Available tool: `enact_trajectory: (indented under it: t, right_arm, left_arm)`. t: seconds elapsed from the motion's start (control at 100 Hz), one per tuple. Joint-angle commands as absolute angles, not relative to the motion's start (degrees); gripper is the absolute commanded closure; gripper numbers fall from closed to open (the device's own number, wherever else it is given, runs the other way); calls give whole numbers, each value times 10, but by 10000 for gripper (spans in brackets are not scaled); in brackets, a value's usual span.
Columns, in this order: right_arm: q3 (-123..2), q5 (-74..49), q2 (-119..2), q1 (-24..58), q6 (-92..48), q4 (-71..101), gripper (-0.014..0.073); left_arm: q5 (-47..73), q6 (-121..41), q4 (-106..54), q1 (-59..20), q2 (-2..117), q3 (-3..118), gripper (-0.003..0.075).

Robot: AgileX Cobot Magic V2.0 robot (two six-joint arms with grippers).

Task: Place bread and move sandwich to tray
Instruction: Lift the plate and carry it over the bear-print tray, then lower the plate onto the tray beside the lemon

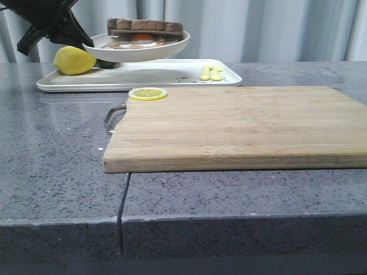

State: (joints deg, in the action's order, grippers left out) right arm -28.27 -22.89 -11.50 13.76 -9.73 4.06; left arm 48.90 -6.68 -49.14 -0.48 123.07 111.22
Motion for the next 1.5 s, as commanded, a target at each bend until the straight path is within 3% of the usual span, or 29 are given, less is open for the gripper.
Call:
enact_trajectory:
  t: [0.0, 1.49]
  right_arm:
    - [-298, -179, -121, 135, -96, 38, 166]
    - [-298, -193, -121, 135, -96, 45, 166]
  left_arm:
    - [473, -64, -534, -7, 1202, 1145, 739]
    - [403, -32, -509, -28, 1244, 1146, 739]
